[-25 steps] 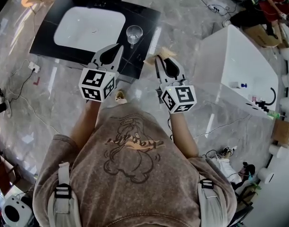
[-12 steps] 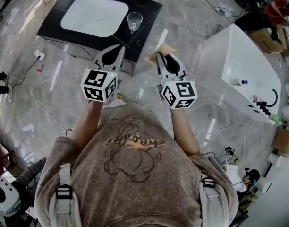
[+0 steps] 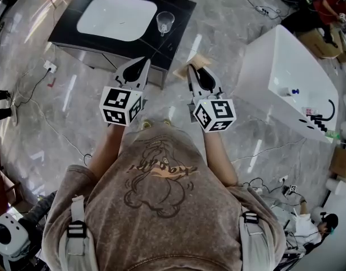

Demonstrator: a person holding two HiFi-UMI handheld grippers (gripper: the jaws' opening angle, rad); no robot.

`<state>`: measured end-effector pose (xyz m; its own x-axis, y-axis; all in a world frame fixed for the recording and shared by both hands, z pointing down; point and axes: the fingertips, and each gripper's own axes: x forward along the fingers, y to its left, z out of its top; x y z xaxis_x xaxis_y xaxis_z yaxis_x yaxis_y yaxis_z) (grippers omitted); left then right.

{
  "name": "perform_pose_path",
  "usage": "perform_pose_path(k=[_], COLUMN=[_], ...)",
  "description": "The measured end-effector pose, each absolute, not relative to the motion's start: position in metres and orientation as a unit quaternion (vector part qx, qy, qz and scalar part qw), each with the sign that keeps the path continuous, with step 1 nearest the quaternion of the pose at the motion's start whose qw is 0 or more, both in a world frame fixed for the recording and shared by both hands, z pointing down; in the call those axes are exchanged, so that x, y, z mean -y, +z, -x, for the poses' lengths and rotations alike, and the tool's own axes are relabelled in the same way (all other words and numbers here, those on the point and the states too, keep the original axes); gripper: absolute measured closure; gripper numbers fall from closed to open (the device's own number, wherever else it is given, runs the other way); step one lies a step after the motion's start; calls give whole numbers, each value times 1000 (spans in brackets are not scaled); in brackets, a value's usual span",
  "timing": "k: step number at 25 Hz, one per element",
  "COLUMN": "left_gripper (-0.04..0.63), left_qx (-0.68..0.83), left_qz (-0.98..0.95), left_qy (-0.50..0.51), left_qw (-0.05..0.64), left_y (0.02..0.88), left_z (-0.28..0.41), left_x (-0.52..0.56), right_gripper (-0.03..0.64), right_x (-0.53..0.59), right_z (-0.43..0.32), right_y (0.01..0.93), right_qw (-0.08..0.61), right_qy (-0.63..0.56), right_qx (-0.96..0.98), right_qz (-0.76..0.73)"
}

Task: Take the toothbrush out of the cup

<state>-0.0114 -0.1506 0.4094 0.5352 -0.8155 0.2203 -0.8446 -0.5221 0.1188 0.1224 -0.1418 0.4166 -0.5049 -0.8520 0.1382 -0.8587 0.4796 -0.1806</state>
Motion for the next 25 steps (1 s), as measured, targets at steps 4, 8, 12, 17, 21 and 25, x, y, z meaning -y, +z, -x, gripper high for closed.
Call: perform_pose_path(k=[4, 8, 12, 17, 21, 25], left_gripper=[578, 578, 578, 578, 578, 578], left_qx=[475, 474, 471, 470, 466, 462], left_qz=[-871, -871, -873, -872, -873, -875], left_qy=[72, 69, 69, 69, 72, 76], left_qw=[104, 106, 109, 117, 120, 122], left_y=[412, 414, 416, 419, 421, 423], left_z=[16, 19, 19, 19, 15, 9], left_x=[145, 145, 147, 149, 149, 150], right_gripper=[537, 537, 537, 537, 537, 537], right_x=[138, 140, 143, 144, 145, 144], right_z=[-117, -113, -112, -111, -112, -113], right_y=[418, 418, 417, 419, 419, 420], right_qw=[10, 10, 10, 13, 17, 19], right_qy=[112, 113, 112, 115, 115, 116], right_qx=[856, 854, 853, 853, 854, 856], right_qz=[-504, -508, -510, -509, -507, -503])
